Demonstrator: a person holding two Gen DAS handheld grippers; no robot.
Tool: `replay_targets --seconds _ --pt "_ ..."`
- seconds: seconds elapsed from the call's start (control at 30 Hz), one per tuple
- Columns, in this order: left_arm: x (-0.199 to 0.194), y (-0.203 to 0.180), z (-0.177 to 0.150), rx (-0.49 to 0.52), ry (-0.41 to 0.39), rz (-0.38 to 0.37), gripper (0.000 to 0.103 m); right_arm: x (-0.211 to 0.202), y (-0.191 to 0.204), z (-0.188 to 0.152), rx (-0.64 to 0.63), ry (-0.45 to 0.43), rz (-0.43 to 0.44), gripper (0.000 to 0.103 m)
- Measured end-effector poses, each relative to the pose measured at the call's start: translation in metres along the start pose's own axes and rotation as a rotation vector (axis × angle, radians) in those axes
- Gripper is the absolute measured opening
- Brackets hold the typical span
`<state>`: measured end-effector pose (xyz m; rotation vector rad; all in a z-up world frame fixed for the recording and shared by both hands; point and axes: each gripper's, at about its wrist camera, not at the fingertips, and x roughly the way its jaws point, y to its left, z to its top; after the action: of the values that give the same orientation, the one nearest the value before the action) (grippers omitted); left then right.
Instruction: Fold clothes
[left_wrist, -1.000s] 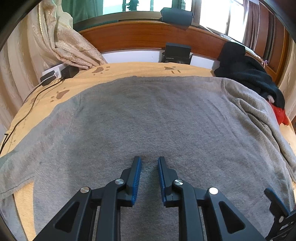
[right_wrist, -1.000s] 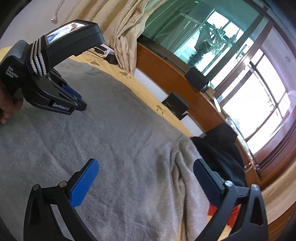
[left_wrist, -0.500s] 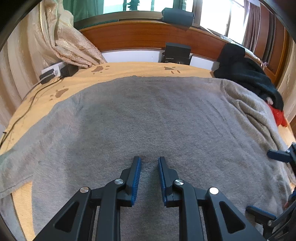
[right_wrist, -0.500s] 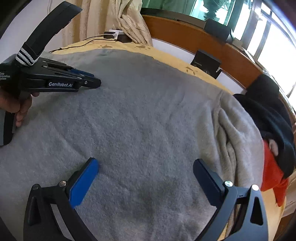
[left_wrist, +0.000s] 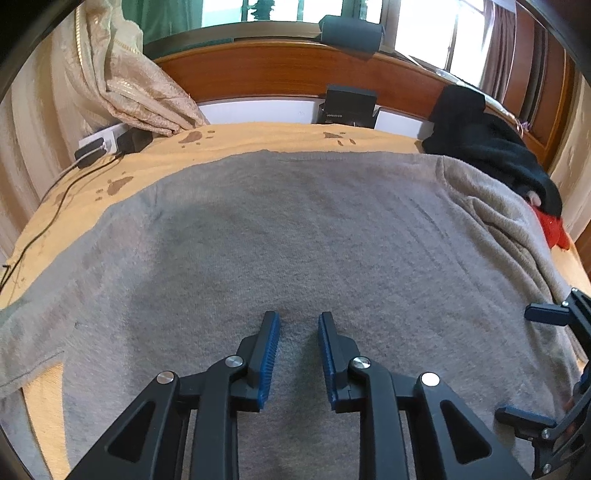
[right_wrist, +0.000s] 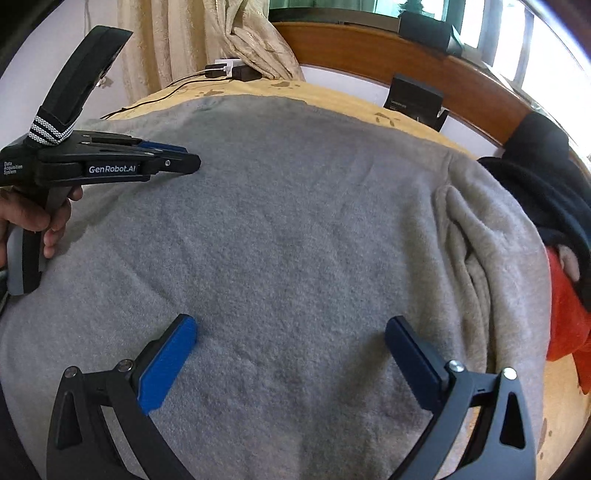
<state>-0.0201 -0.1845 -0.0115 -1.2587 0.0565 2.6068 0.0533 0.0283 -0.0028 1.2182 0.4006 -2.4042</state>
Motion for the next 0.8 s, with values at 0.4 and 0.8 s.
replay_targets --seconds 0.4,0.8 --pt "-0.018 -0.007 -0.004 -0.030 -0.005 0.028 0.046 -0.004 0.002 0.000 -0.020 -0.029 -0.035 0.102" --pt "-0.072 -0.062 -0.028 0.111 -0.088 -0.003 0.056 -0.044 0.012 0.005 -0.034 -0.197 -0.109 0.102"
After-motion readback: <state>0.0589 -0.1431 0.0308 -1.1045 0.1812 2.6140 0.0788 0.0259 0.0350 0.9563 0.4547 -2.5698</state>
